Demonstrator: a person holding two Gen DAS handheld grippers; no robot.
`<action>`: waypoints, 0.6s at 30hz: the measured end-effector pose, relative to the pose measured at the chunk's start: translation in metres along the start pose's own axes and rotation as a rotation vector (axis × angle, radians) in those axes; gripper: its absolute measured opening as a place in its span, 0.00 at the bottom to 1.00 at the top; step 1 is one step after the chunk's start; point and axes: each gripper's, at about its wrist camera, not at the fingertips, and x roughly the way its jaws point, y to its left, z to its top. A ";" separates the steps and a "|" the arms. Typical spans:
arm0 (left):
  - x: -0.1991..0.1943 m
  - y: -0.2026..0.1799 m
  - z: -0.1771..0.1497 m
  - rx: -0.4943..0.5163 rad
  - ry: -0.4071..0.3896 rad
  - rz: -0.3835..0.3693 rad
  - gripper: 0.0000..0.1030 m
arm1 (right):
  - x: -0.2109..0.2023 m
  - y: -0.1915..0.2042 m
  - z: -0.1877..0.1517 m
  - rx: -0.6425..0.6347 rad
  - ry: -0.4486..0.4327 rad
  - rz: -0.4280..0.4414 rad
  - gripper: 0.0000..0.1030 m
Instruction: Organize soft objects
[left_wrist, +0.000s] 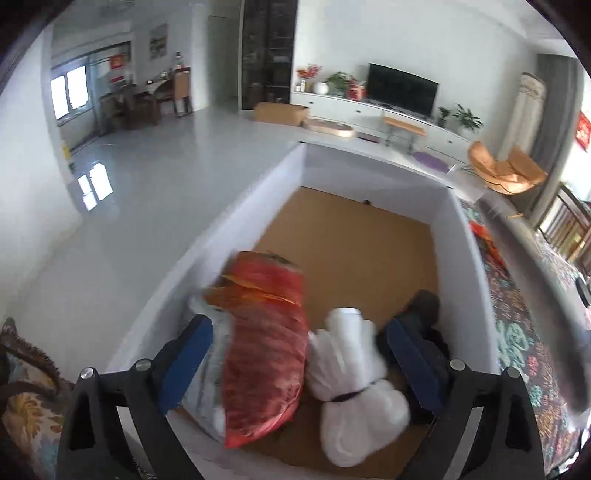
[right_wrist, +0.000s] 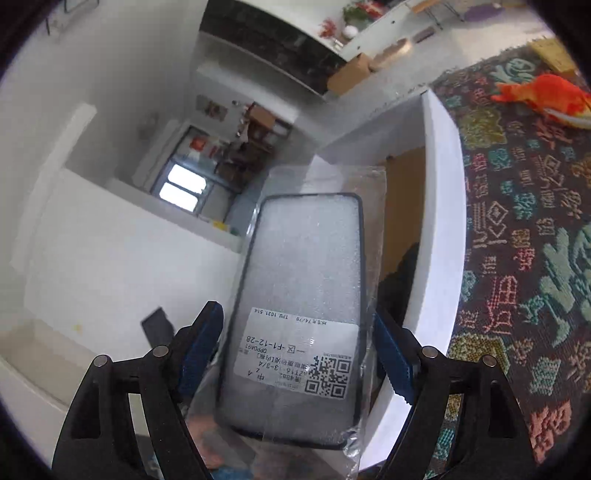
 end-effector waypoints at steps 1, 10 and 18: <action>0.000 0.006 -0.001 -0.014 -0.003 0.006 0.92 | -0.010 -0.002 -0.011 -0.025 -0.021 -0.028 0.80; -0.015 -0.037 -0.008 0.008 -0.042 -0.259 0.93 | -0.103 -0.118 -0.084 -0.274 -0.170 -0.783 0.80; -0.029 -0.222 -0.077 0.391 0.091 -0.618 0.94 | -0.177 -0.230 -0.118 -0.032 -0.189 -1.038 0.80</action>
